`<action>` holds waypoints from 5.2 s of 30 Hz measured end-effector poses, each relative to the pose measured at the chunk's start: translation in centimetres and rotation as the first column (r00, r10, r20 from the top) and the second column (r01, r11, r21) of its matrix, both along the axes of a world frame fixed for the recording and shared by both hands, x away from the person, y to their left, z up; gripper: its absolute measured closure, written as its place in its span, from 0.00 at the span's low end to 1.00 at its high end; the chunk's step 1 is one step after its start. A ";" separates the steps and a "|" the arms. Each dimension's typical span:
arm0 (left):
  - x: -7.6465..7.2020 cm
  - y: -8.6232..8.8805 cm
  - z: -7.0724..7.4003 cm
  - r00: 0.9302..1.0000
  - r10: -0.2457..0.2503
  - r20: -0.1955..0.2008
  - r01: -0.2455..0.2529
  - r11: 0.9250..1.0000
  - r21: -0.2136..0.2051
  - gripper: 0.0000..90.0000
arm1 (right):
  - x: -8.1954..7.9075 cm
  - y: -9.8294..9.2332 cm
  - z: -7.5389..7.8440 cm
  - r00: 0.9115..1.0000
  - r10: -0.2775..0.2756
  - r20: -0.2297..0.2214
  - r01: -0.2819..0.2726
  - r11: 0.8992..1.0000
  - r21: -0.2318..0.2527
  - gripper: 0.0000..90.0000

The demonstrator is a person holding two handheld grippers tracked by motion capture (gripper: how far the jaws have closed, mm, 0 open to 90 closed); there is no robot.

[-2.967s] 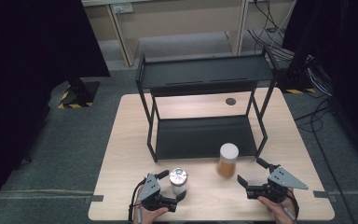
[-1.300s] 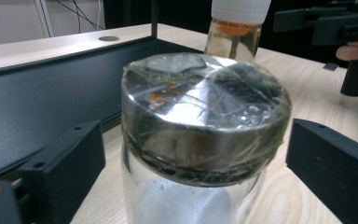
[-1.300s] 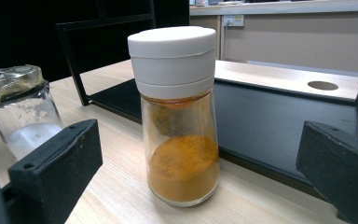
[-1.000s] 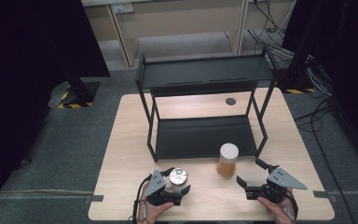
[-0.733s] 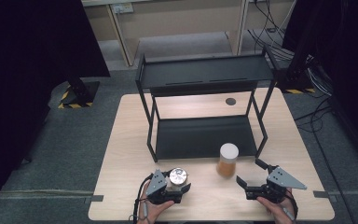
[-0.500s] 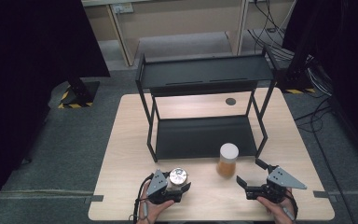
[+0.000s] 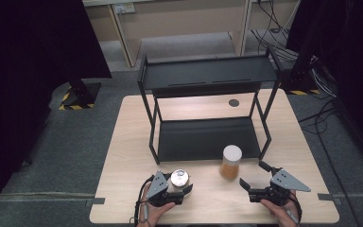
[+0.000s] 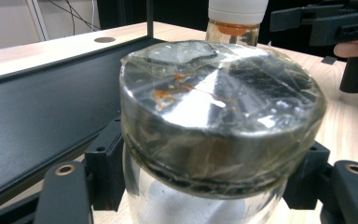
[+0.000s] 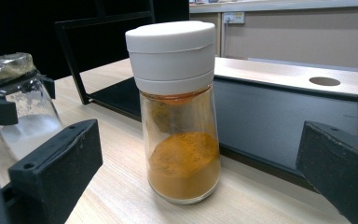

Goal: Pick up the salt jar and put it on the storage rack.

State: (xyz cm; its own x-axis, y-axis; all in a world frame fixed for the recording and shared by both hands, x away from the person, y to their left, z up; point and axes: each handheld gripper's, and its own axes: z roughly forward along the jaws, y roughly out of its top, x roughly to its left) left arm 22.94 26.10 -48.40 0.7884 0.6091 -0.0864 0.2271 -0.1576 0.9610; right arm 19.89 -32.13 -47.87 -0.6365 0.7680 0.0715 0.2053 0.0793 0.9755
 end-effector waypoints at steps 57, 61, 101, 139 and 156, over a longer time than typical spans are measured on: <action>4.9 -0.4 13.0 0.997 -0.013 0.076 0.014 1.000 -0.015 0.34 | -0.1 -0.3 -0.2 1.000 -0.010 -0.001 0.010 1.000 0.028 0.01; 5.7 -0.4 14.4 0.997 0.001 0.078 0.000 1.000 -0.013 0.34 | 0.0 -0.3 -0.2 1.000 -0.007 0.000 0.007 1.000 0.029 0.01; 10.8 -2.4 28.3 0.998 0.009 0.059 -0.011 0.999 0.032 0.34 | 0.1 -0.4 -0.3 1.000 -0.005 -0.011 0.005 0.999 0.033 0.01; 16.3 -6.0 31.8 0.959 0.282 0.008 -0.282 0.960 -0.005 0.34 | 0.2 -0.9 -0.3 1.000 -0.007 -0.021 0.008 0.998 0.056 0.01; 17.1 -7.1 31.4 0.937 0.348 0.031 -0.348 0.937 0.006 0.34 | 0.3 -0.9 -0.4 1.000 -0.006 -0.029 0.008 0.998 0.059 0.01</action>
